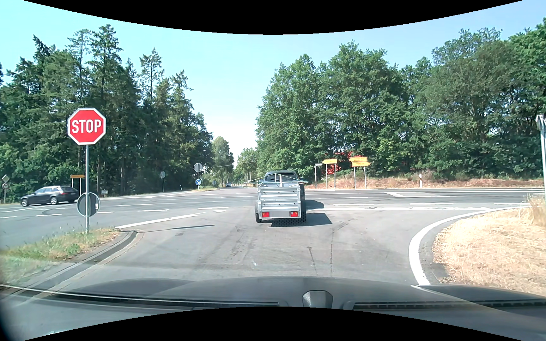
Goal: Follow the waypoints while adhering to traffic rules and regulations
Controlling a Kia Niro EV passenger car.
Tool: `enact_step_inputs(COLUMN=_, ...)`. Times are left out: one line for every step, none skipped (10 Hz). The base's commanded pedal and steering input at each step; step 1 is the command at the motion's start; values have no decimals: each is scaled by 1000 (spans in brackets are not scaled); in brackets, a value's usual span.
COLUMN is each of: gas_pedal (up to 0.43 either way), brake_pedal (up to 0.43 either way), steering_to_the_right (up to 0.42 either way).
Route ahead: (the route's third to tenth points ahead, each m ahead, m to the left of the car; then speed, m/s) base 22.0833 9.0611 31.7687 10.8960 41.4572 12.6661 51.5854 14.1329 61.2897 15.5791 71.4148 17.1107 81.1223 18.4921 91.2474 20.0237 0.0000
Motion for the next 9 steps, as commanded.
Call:
enact_step_inputs(gas_pedal=0, brake_pedal=6, steering_to_the_right=9)
enact_step_inputs(gas_pedal=0, brake_pedal=6, steering_to_the_right=9)
enact_step_inputs(gas_pedal=0, brake_pedal=6, steering_to_the_right=9)
enact_step_inputs(gas_pedal=0, brake_pedal=6, steering_to_the_right=9)
enact_step_inputs(gas_pedal=0, brake_pedal=6, steering_to_the_right=9)
enact_step_inputs(gas_pedal=0, brake_pedal=6, steering_to_the_right=11)
enact_step_inputs(gas_pedal=0, brake_pedal=6, steering_to_the_right=19)
enact_step_inputs(gas_pedal=0, brake_pedal=6, steering_to_the_right=32)
enact_step_inputs(gas_pedal=0, brake_pedal=6, steering_to_the_right=49)
